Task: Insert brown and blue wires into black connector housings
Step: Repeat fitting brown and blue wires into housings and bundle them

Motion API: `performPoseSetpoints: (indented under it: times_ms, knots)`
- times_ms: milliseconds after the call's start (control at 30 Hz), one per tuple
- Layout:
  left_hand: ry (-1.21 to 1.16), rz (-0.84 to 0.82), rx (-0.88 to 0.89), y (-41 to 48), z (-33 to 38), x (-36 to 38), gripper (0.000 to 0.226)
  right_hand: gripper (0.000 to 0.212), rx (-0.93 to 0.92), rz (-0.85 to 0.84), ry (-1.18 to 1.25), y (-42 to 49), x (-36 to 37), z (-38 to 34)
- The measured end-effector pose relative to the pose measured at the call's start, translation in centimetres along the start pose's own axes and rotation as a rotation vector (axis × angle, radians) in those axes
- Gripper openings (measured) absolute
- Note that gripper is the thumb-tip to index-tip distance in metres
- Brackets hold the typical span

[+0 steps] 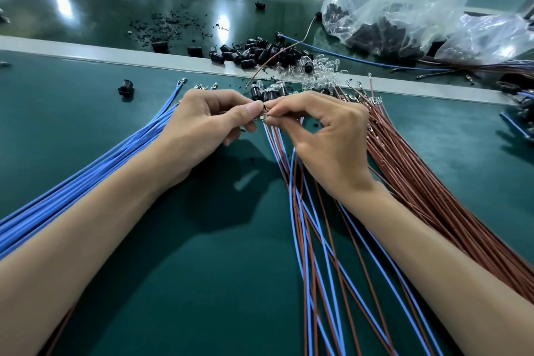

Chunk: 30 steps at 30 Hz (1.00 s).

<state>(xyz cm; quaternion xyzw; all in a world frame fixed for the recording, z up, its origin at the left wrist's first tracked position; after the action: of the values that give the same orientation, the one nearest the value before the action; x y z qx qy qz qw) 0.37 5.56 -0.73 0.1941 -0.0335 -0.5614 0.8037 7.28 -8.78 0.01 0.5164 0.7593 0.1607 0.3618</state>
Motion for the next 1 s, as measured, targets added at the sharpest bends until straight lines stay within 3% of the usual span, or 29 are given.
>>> performPoseSetpoints:
  times_ms: [1000]
  knots:
    - [0.138,-0.144,0.03,-0.06,0.26,-0.58,0.014,0.014,0.15,-0.177,0.098,0.14,0.26,0.25]
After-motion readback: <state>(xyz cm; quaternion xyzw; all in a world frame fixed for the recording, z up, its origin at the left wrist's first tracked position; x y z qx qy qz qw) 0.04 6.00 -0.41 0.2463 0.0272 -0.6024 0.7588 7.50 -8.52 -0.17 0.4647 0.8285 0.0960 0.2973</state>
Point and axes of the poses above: each hand's wrist, its own y-axis towards the middle knuckle, its own x-axis out of the palm, z = x × y, the point moved 3 cm from there along y, towards the middle knuckle, and after that the axes turned 12 degrees about x, right-handed, at the moved point
